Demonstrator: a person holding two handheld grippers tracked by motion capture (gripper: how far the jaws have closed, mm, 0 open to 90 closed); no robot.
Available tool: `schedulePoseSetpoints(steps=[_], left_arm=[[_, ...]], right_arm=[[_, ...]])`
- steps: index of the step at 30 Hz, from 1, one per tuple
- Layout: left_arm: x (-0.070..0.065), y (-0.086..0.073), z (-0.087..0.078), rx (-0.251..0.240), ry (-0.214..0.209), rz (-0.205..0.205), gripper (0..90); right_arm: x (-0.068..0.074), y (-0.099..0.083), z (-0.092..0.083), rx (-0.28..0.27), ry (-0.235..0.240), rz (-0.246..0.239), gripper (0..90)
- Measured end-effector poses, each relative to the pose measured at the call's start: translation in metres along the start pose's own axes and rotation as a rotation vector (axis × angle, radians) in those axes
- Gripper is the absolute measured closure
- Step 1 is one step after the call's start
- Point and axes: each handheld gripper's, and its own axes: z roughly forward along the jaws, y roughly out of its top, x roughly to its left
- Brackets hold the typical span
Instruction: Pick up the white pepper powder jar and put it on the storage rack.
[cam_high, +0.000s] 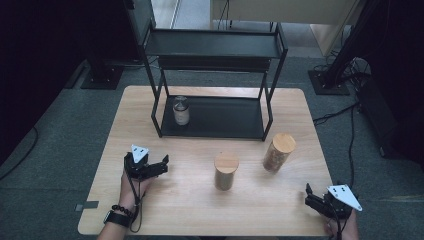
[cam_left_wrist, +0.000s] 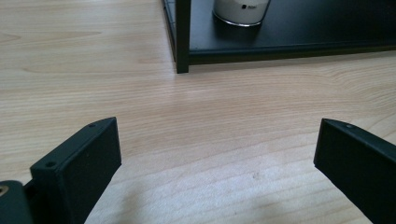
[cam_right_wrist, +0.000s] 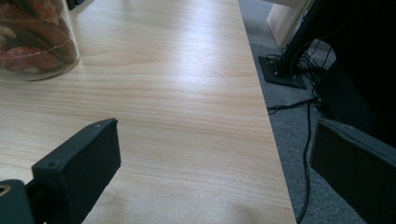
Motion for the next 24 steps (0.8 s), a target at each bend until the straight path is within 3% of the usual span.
schedulePoseSetpoints(steps=[24], left_arm=[[0.012, -0.013, -0.023, -0.01, 0.013, -0.002, 0.9]], right_arm=[[0.001, 0.0, 0.0, 0.003, -0.005, 0.001, 1.9]])
